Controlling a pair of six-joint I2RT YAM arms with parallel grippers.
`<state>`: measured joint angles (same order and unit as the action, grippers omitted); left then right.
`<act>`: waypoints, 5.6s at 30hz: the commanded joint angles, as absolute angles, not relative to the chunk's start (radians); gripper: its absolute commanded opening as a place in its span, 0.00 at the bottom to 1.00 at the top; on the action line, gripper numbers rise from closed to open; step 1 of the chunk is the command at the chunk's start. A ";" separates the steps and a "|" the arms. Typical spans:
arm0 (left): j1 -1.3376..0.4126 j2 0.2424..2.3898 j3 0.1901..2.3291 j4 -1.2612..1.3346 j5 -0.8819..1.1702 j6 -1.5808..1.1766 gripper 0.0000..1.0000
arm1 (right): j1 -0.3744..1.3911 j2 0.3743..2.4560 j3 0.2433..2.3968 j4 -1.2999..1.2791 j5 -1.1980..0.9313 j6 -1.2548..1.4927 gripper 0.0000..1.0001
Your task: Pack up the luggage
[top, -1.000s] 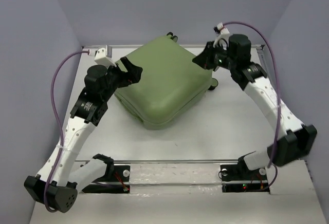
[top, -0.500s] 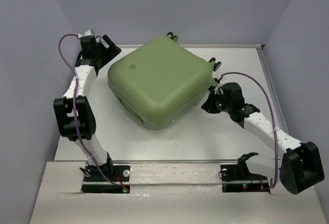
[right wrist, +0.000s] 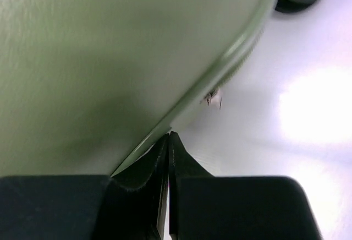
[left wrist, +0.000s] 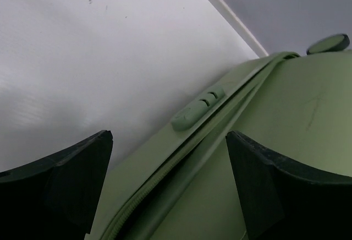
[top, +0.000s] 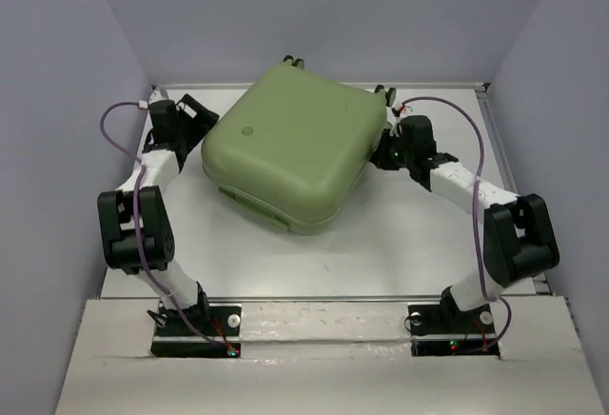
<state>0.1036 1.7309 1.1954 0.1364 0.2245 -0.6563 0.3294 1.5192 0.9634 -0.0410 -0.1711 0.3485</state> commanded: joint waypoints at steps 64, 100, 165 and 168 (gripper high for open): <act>-0.793 0.885 0.482 0.190 0.117 -0.851 0.57 | 0.322 1.485 0.436 1.025 -0.870 0.328 0.07; -0.831 1.171 0.713 0.360 -0.064 -0.732 0.60 | 1.117 1.351 0.566 0.506 0.318 0.710 0.07; -0.018 1.276 0.681 0.163 0.508 -0.591 0.81 | 1.246 1.752 1.475 0.156 -0.007 0.316 0.50; -0.018 1.264 0.677 0.169 0.512 -0.597 0.81 | 1.246 1.556 1.219 0.114 0.156 0.342 0.88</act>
